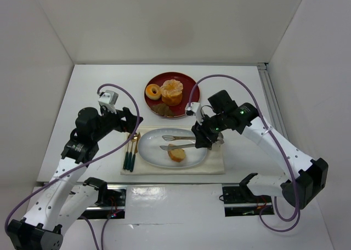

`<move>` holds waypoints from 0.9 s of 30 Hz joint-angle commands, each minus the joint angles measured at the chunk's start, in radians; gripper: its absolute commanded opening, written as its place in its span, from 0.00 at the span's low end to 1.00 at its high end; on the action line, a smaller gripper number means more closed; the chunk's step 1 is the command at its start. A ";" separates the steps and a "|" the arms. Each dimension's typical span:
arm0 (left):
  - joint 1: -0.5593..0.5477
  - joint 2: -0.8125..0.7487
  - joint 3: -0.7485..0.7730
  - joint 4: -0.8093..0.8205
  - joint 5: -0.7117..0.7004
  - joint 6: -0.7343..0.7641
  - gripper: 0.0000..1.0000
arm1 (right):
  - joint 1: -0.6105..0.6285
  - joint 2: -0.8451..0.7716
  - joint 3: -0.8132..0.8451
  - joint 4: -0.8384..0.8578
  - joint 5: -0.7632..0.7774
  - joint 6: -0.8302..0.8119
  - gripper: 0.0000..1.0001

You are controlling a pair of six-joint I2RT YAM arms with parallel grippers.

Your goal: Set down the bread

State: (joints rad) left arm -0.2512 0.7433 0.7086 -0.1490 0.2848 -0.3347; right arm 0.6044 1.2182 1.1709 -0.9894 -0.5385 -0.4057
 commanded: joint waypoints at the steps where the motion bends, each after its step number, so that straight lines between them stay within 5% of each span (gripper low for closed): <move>1: 0.003 -0.018 0.005 0.045 -0.006 0.029 1.00 | -0.003 -0.034 0.039 0.014 -0.011 -0.002 0.52; 15: 0.003 -0.018 0.005 0.045 -0.006 0.039 1.00 | -0.046 -0.075 0.029 0.090 0.037 0.019 0.52; 22: 0.003 -0.018 0.005 0.045 -0.006 0.039 1.00 | -0.251 -0.125 0.007 0.300 0.089 0.064 0.52; 27: 0.003 -0.018 0.005 0.045 -0.006 0.039 1.00 | -0.513 -0.115 -0.034 0.496 0.109 0.139 0.52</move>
State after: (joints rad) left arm -0.2512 0.7433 0.7086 -0.1490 0.2840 -0.3157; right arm 0.2050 1.1152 1.1580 -0.7033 -0.4549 -0.3305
